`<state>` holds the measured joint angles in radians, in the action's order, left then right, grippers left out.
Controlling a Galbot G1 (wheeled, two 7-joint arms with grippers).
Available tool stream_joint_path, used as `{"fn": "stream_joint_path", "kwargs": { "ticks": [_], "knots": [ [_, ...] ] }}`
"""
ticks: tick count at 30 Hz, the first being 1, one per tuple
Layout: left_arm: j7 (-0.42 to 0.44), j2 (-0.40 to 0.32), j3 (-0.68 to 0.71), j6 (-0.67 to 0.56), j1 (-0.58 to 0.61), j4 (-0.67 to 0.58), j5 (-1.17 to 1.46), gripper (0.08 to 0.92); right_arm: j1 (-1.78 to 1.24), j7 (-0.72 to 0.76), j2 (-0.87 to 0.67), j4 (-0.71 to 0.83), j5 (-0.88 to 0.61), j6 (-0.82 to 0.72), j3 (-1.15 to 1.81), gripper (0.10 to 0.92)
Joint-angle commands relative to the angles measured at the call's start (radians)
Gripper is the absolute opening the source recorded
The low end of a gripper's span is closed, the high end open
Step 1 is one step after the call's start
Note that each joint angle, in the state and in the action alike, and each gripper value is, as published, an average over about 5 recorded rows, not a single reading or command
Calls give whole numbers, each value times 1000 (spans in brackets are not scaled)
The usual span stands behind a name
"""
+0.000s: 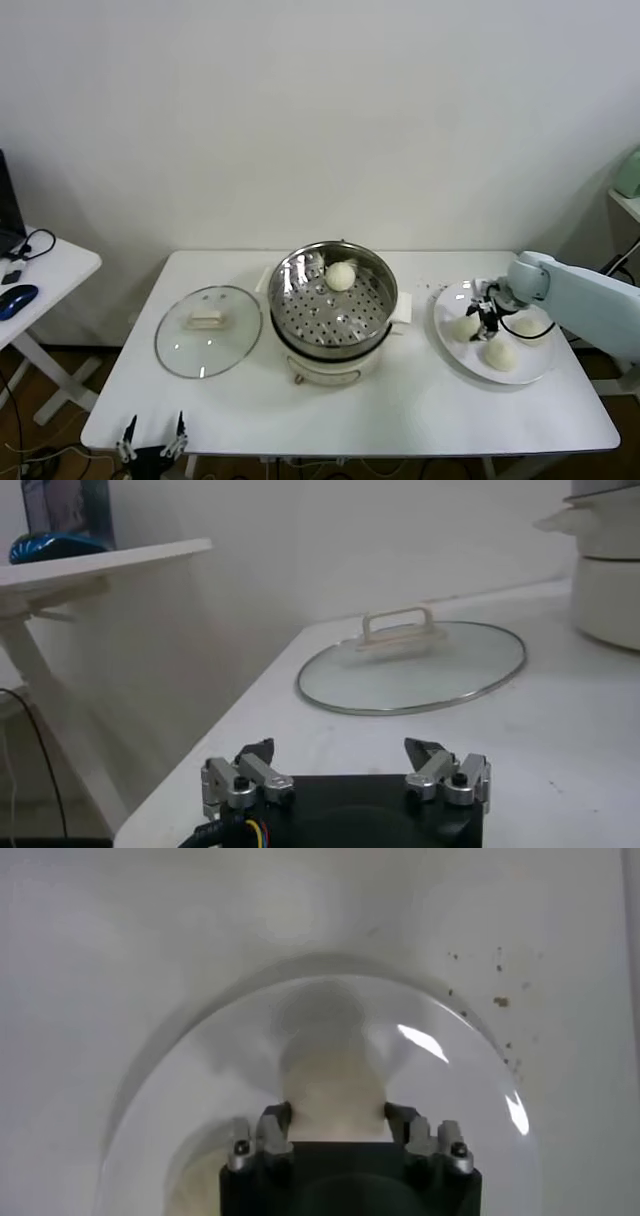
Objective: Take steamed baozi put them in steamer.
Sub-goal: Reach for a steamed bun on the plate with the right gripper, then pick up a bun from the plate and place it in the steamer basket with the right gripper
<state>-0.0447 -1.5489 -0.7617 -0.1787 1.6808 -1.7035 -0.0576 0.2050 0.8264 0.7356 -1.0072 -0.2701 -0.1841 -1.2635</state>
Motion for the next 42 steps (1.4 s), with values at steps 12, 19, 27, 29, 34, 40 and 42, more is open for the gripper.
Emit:
{"fn": "stream_joint_path", "kwargs": {
  "ticks": [12, 19, 27, 29, 34, 40, 42],
  "knots": [
    [-4, -2, -1, -2, 3, -10, 3, 823, 451, 52, -76, -224, -261, -21, -328, 520],
    [-5, -2, 4, -1, 0, -14, 4, 823, 862, 121, -54, -383, -521, -57, -533, 518],
    [-9, 3, 2, -5, 0, -13, 2, 823, 987, 118, 78, -423, -712, -138, -314, 524],
    [-9, 4, 2, -6, 0, -14, 3, 823, 973, 94, 122, -459, -737, -164, -260, 522],
    [-8, 10, -3, -5, 2, -17, 9, 823, 887, 29, 230, -540, -760, -232, -178, 522],
    [-8, 16, -7, 0, 2, -24, 22, 823, 743, -20, 391, -485, -731, -271, -182, 525],
    [-7, 17, -6, 0, 3, -28, 24, 823, 700, -24, 439, -440, -705, -272, -196, 524]
  ]
}}
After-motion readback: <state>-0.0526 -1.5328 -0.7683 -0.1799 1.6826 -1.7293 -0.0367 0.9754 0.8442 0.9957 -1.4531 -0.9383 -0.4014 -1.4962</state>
